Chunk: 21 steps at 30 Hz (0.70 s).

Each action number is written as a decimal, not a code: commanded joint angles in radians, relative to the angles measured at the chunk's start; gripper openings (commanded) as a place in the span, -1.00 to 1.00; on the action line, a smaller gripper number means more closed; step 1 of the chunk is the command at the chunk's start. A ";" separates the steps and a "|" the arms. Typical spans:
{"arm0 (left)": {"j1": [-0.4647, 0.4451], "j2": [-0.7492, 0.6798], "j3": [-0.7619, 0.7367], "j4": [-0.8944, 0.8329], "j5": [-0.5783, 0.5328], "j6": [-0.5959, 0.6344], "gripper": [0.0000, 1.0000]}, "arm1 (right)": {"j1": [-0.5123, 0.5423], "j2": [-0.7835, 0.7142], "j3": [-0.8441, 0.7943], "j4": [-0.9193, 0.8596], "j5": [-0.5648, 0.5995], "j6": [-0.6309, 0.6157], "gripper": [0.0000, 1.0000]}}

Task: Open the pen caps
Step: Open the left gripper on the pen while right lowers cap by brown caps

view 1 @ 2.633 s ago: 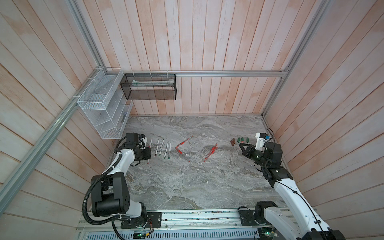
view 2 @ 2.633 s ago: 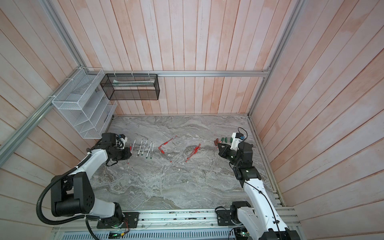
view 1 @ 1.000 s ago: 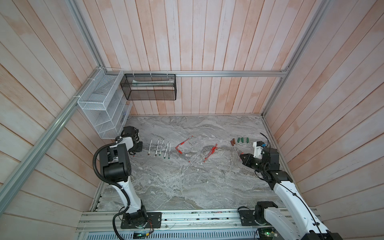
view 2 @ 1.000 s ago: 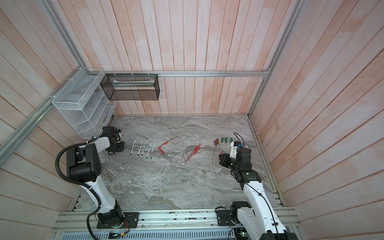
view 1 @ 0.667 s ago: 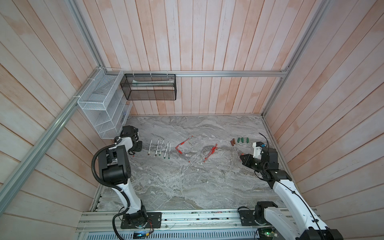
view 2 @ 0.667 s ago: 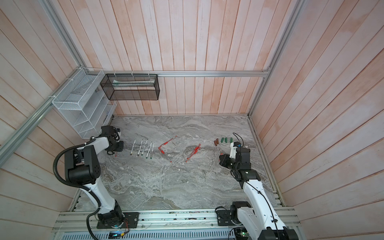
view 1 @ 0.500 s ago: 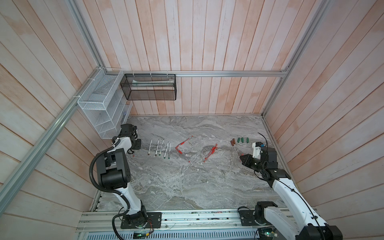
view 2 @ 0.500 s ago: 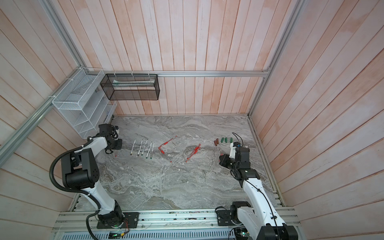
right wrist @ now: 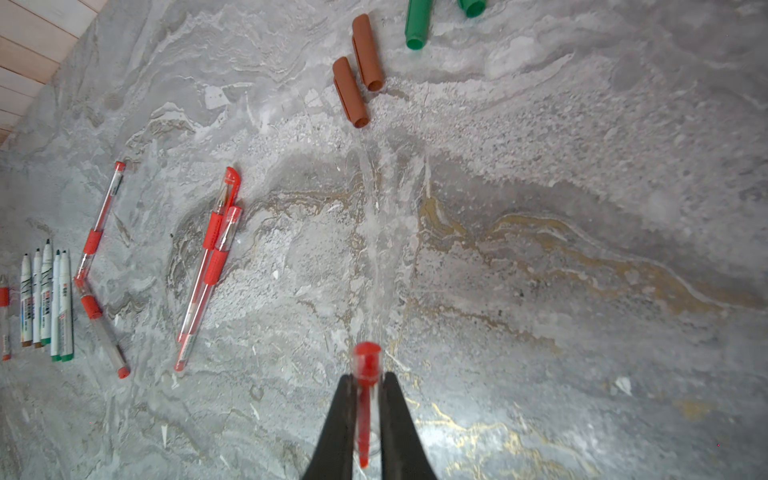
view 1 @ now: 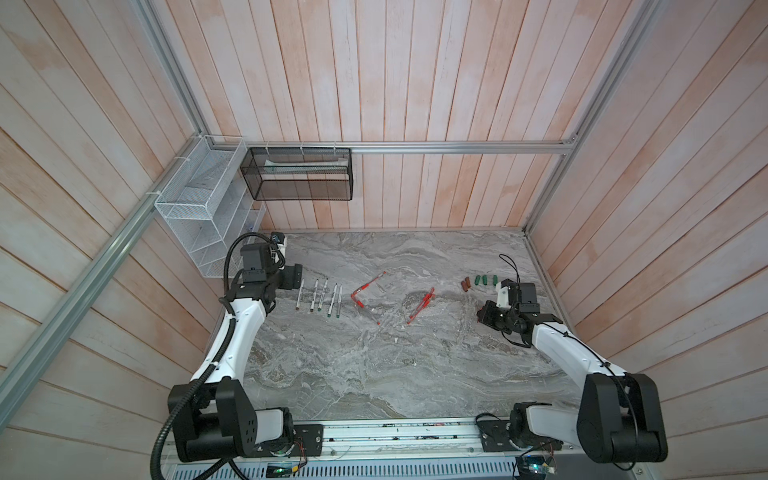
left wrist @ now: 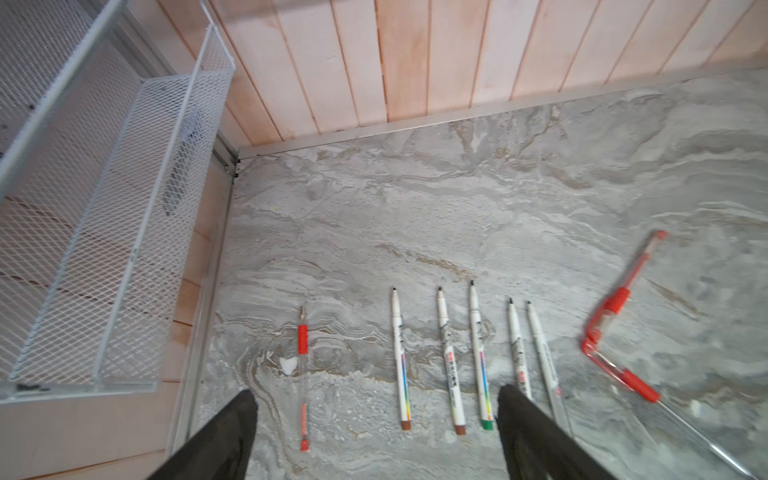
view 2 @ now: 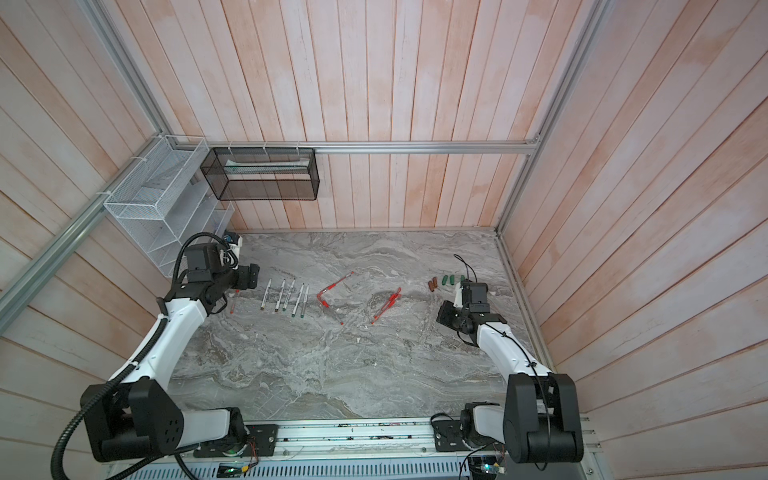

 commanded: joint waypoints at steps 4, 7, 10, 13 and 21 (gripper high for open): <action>0.004 -0.090 -0.137 0.046 0.217 -0.082 1.00 | -0.004 0.160 0.140 -0.046 0.066 -0.086 -1.00; 0.020 -0.134 -0.204 0.093 0.271 -0.093 1.00 | -0.004 0.265 0.228 -0.109 0.069 -0.106 -1.00; 0.029 -0.158 -0.245 0.130 0.305 -0.093 1.00 | -0.002 0.343 0.263 -0.099 0.064 -0.107 -0.98; 0.030 -0.152 -0.240 0.120 0.309 -0.080 1.00 | 0.000 0.414 0.318 -0.126 0.094 -0.107 -0.98; 0.009 -0.131 -0.241 0.127 0.333 -0.089 1.00 | 0.013 0.541 0.398 -0.154 0.130 -0.113 -0.90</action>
